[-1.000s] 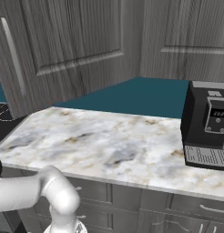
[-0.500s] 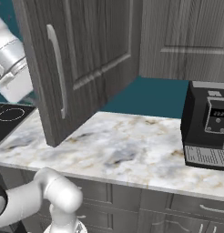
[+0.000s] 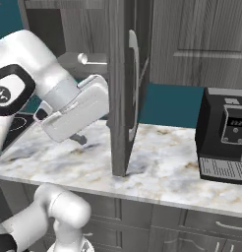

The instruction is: Open the cabinet and move the ladle to the pot. Then close the cabinet.

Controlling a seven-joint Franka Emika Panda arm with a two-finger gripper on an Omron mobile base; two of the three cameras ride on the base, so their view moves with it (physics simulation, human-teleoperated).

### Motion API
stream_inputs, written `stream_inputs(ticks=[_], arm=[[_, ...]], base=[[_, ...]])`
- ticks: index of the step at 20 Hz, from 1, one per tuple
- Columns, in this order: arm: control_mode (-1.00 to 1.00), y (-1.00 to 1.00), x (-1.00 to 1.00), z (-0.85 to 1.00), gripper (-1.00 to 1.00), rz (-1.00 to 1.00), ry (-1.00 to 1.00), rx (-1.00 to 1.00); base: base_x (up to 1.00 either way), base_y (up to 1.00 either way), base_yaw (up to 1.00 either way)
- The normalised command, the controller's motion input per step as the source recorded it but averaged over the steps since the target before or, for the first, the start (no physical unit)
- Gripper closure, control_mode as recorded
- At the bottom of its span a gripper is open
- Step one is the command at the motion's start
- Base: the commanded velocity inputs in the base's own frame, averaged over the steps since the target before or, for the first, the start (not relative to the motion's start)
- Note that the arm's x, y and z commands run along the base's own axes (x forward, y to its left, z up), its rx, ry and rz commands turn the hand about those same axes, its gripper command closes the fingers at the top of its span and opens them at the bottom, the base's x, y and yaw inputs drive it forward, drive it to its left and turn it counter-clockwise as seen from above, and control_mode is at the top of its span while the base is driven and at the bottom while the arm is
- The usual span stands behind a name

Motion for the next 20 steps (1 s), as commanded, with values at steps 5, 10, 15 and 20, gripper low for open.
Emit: stream_inputs(ticks=[5, 10, 15, 20], arm=[[-1.00, -1.00, 0.83, -0.70, -1.00, 0.00, -0.34, 0.09], [-1.00, -1.00, 0.94, -0.05, -1.00, 0.20, -0.57, 0.07], [-1.00, -1.00, 0.95, 0.00, -1.00, 0.25, -0.78, 0.07], [-1.00, -0.80, 0.49, 0.01, -1.00, 0.12, -0.64, 0.02]], base=[[0.00, 0.00, 0.00], [0.00, 0.00, 0.00], [0.00, 0.00, 0.00], [0.00, 0.00, 0.00]])
